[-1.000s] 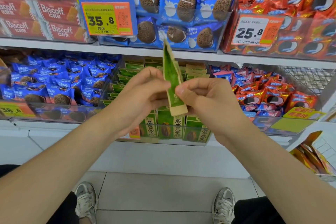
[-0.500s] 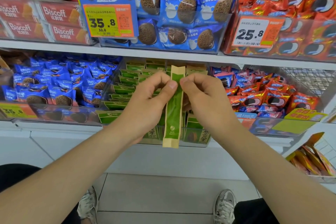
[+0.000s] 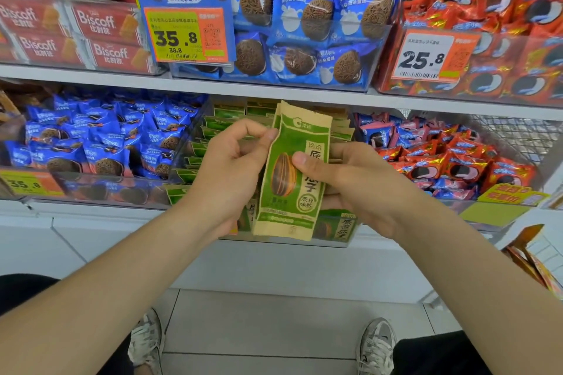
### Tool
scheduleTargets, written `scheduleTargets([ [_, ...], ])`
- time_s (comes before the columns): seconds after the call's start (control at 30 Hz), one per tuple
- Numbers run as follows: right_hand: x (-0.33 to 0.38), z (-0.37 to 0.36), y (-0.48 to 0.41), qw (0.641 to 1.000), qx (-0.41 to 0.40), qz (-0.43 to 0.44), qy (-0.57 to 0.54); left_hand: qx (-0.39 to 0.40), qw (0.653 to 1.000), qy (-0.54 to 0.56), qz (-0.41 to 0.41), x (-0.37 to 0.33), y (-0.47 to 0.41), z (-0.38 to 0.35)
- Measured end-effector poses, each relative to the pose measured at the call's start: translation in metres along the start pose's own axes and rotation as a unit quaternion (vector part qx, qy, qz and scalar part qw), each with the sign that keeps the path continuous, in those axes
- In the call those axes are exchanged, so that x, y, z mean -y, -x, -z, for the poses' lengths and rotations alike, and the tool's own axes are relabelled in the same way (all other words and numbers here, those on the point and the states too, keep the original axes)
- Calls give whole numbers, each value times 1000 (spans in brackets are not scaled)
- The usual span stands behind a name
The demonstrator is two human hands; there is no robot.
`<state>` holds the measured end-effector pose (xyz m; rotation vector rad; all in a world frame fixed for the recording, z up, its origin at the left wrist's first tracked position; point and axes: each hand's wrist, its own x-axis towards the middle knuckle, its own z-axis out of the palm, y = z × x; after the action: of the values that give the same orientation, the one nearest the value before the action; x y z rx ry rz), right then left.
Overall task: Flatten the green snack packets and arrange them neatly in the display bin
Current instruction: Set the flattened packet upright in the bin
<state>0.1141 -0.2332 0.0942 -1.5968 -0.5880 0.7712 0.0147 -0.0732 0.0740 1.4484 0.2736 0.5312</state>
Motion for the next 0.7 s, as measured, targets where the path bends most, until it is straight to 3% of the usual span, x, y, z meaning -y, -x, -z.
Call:
scheduleTargets([
  [0.13,0,5,5,992,-87,82,44,88,990,-95,49,-6,2,5],
  [0.2,-2,5,5,988,-114,106,14,132,983,-95,85,-4,3,4],
  [0.47,-4,17,0,998,-45,-5,-49,87,987,-12,137,4,1,-1],
  [0.7,4,21,-3,994,-91,37,53,110,986,11,121,-4,3,-6],
])
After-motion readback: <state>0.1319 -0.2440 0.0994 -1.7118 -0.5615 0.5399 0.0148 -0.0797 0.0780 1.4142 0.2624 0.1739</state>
